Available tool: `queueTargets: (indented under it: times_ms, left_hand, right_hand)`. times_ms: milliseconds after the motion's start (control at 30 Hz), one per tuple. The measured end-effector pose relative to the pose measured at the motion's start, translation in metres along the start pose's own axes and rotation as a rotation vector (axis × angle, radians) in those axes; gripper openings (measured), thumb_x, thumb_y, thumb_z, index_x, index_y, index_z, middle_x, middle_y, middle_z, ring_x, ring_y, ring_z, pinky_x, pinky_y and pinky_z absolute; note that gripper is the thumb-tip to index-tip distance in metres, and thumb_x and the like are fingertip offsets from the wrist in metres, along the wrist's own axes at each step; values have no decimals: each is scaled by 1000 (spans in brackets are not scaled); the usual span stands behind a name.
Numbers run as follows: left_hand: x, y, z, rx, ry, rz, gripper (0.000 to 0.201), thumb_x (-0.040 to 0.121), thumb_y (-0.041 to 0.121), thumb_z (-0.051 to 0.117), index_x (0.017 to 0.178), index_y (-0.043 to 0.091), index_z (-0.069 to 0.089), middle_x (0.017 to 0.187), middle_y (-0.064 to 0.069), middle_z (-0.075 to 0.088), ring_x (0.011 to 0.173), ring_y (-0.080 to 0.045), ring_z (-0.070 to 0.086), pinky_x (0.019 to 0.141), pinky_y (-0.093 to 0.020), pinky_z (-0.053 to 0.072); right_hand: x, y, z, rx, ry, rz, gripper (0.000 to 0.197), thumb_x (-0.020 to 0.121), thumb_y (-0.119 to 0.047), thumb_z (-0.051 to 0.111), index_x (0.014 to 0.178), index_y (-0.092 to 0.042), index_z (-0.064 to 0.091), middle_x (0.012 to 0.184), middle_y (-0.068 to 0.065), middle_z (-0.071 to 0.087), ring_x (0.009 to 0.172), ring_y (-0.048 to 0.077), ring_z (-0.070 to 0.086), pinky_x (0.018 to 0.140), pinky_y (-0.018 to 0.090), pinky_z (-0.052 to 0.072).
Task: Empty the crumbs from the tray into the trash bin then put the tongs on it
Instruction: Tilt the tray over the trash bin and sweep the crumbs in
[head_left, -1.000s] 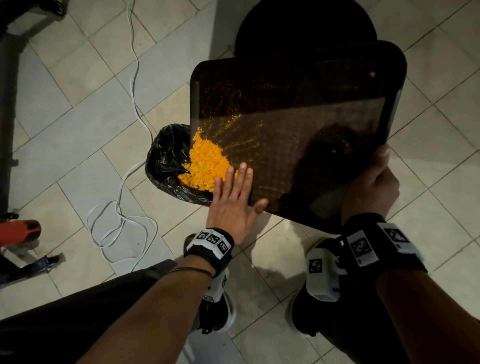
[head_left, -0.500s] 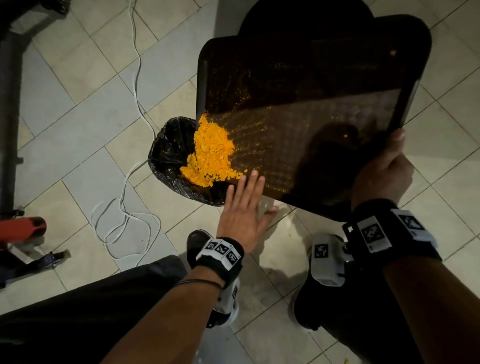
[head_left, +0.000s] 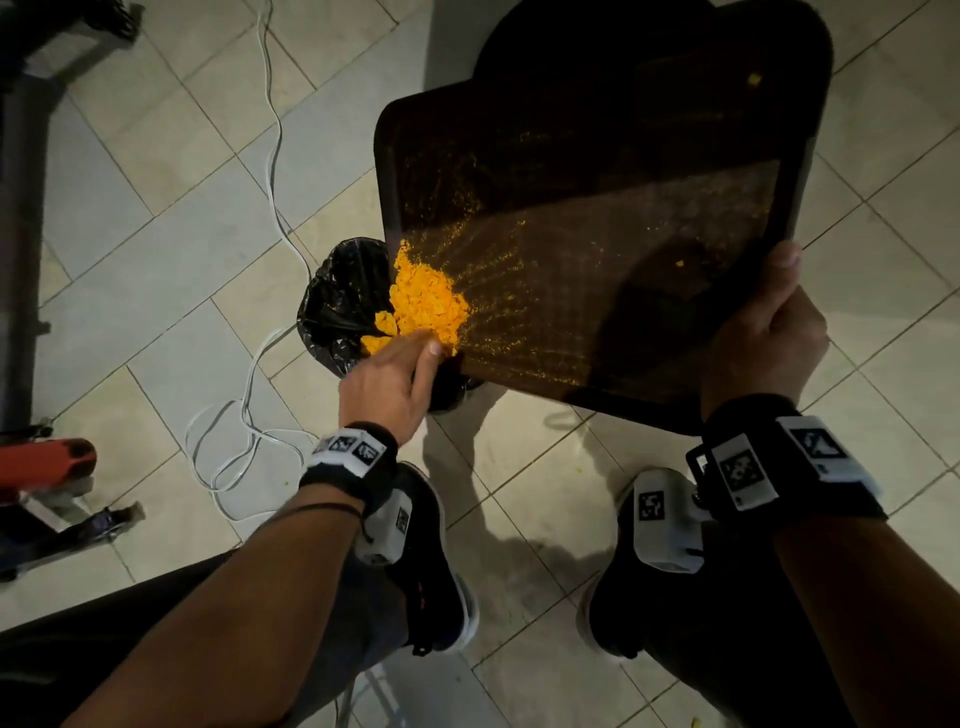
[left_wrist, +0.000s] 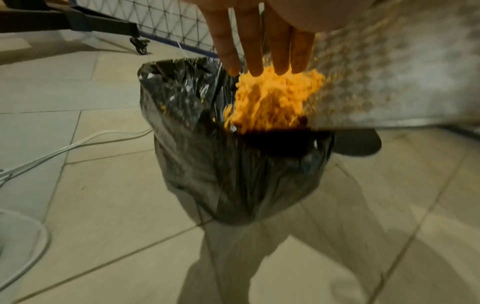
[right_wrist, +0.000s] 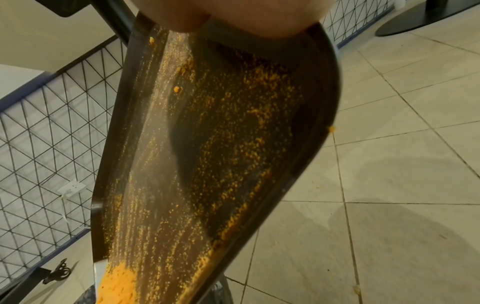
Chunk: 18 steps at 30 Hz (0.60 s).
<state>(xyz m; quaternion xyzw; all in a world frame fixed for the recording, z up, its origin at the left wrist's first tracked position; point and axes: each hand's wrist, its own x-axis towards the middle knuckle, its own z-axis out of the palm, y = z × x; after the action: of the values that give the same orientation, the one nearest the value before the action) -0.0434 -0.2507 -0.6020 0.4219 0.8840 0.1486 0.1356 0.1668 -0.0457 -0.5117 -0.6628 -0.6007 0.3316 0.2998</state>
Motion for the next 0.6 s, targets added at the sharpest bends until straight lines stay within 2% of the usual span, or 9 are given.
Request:
queueTargets:
  times_ms: [67, 167, 233, 267, 333, 467, 533, 600]
  left_hand:
    - [23, 2, -8, -37, 16, -63, 50, 105, 52, 26, 133, 25, 58, 141, -1, 58, 124, -23, 58, 96, -41, 48]
    - [67, -3, -12, -22, -90, -125, 60, 103, 59, 19, 151, 26, 35, 162, 1, 27, 149, -22, 25, 114, -49, 28]
    - [90, -6, -15, 41, -172, -112, 70, 100, 64, 14, 158, 23, 18, 167, 0, 8, 153, -23, 5, 121, -49, 14]
    - [98, -8, -16, 69, -200, -103, 74, 99, 66, 12, 159, 22, 12, 167, -1, 2, 153, -25, -1, 123, -50, 11]
    - [105, -10, -15, 88, -243, -102, 77, 98, 67, 9, 159, 20, 4, 167, -3, -3, 153, -26, -6, 124, -50, 6]
    - [77, -9, 2, 67, -351, -126, 80, 95, 72, 5, 158, 23, -4, 166, 1, -10, 152, -21, -11, 122, -47, 0]
    - [57, -14, 14, 53, -414, -150, 81, 95, 72, 5, 159, 23, -1, 166, 2, -8, 152, -21, -11, 123, -48, 0]
    - [42, -18, 21, 37, -430, -187, 80, 96, 70, 9, 159, 22, 6, 167, 1, -1, 153, -23, -10, 123, -49, 2]
  right_hand:
    - [-1, -1, 0, 6, -4, 3, 54, 101, -52, 24, 74, -21, 58, 70, -3, 59, 70, 16, 56, 62, 26, 41]
    - [-1, -1, -2, 14, 7, -1, 60, 101, -53, 24, 86, -13, 65, 76, 0, 63, 74, 18, 61, 66, 28, 49]
    - [-1, -3, -4, 37, 1, -2, 57, 102, -51, 24, 81, -14, 62, 71, -3, 60, 69, 15, 58, 63, 26, 46]
    - [0, -4, -4, 45, -3, -6, 55, 102, -50, 25, 76, -14, 58, 66, -4, 56, 64, 13, 54, 61, 25, 42]
    - [1, -3, -2, 53, -10, -5, 55, 102, -51, 25, 68, -17, 52, 61, -6, 51, 59, 13, 48, 59, 25, 38]
    - [3, -1, 1, 79, -21, 22, 56, 99, -57, 26, 62, -22, 50, 62, -3, 53, 63, 18, 50, 62, 30, 42]
    - [4, 0, 2, 92, -20, 10, 56, 101, -53, 26, 67, -16, 52, 62, -2, 53, 61, 14, 49, 61, 27, 40]
    - [4, 0, 3, 98, -5, -13, 52, 102, -49, 28, 65, -20, 49, 59, -7, 49, 56, 6, 45, 57, 21, 35]
